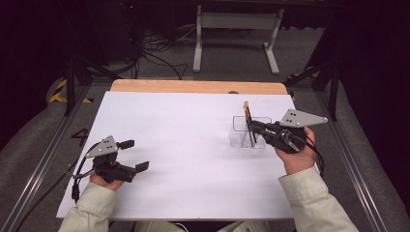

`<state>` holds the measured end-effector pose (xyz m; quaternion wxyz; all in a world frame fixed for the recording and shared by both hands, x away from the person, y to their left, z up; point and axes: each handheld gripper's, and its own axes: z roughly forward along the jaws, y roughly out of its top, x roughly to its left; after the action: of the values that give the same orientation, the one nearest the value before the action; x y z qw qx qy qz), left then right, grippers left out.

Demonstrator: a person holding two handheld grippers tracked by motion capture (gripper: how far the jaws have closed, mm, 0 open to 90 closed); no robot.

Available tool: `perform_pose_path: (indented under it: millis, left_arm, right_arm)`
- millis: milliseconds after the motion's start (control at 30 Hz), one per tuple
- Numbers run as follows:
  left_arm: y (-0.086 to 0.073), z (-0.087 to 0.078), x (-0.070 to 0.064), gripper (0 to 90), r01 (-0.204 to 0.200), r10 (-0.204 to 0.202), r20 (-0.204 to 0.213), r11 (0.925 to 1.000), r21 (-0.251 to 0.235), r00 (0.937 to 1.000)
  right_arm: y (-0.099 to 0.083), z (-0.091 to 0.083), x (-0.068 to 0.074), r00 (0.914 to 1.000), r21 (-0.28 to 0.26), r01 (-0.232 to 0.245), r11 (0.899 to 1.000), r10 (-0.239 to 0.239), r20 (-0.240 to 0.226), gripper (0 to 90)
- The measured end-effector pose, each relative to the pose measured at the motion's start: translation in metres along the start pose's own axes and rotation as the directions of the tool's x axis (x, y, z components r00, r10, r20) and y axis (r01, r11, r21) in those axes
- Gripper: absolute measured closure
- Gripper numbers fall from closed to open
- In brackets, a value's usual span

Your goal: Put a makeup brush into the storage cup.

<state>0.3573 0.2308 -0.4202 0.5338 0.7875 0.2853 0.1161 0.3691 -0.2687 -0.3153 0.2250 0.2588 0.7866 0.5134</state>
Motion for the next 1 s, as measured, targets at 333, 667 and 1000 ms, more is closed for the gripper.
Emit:
perform_pose_path:
  millis: [333, 667, 1000]
  left_arm:
    - [0.0, -0.001, 0.0, 0.1, 0.001, -0.001, 0.001, 1.0, -0.008, 1.0]
    - [0.0, 0.0, 0.0, 0.1, 0.001, -0.001, 0.001, 1.0, -0.005, 1.0]
    - [-0.001, 0.0, 0.0, 0.1, 0.002, -0.002, 0.008, 1.0, -0.001, 1.0]
  right_arm:
    - [-0.007, 0.003, -0.003, 0.9995, -0.067, -0.011, 0.998, 0.013, 0.028, 83.9]
    - [-0.014, 0.005, -0.01, 0.9973, -0.138, -0.021, 0.99, 0.031, 0.066, 83.9]
    - [-0.021, 0.008, -0.018, 0.9918, -0.175, -0.027, 0.984, 0.048, 0.118, 83.9]
